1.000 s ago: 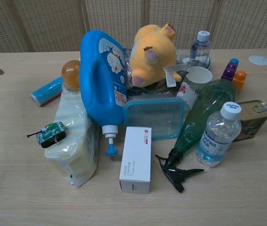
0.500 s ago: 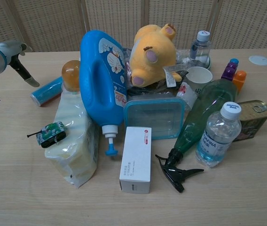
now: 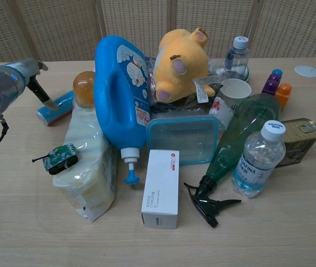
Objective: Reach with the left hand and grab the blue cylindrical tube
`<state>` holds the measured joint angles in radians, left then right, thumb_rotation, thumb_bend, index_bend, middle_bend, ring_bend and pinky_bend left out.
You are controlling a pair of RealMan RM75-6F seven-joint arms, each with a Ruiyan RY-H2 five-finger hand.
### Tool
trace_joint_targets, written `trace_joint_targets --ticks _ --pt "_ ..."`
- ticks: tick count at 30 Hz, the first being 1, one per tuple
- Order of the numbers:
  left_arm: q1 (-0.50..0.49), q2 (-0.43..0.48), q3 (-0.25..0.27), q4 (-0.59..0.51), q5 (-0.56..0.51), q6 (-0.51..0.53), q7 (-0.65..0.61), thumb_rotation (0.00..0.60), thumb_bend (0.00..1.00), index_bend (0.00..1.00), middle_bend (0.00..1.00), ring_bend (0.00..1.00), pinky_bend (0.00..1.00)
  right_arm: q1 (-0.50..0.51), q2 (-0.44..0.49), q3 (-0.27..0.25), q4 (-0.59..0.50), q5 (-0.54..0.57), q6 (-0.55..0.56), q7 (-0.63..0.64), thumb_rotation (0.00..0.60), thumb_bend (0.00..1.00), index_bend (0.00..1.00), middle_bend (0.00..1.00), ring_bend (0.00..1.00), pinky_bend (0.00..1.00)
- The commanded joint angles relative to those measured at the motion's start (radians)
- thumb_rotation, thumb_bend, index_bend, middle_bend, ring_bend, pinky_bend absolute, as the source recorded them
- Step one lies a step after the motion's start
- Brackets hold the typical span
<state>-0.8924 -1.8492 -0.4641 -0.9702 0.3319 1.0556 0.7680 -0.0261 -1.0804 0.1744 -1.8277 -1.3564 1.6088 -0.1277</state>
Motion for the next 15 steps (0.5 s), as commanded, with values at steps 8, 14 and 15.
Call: trace_joint_targets --ticks 8,14,15 --pt "-0.039 -0.102 -0.004 0.158 0.027 -0.053 -0.008 0.600 0.00 0.00 0.00 0.00 0.00 -0.001 0.007 -0.001 0.000 0.005 -0.002 0.017 0.508 0.00 0.00 0.00 0.00 0.00" --pt "-0.055 -0.147 -0.016 0.235 0.043 -0.084 -0.013 0.600 0.00 0.00 0.00 0.00 0.00 -0.001 0.015 -0.004 -0.004 0.005 -0.008 0.032 0.506 0.00 0.00 0.00 0.00 0.00" --pt "-0.058 -0.154 -0.017 0.248 0.047 -0.088 -0.014 0.600 0.00 0.00 0.00 0.00 0.00 -0.001 0.016 -0.003 -0.004 0.005 -0.007 0.034 0.508 0.00 0.00 0.00 0.00 0.00"
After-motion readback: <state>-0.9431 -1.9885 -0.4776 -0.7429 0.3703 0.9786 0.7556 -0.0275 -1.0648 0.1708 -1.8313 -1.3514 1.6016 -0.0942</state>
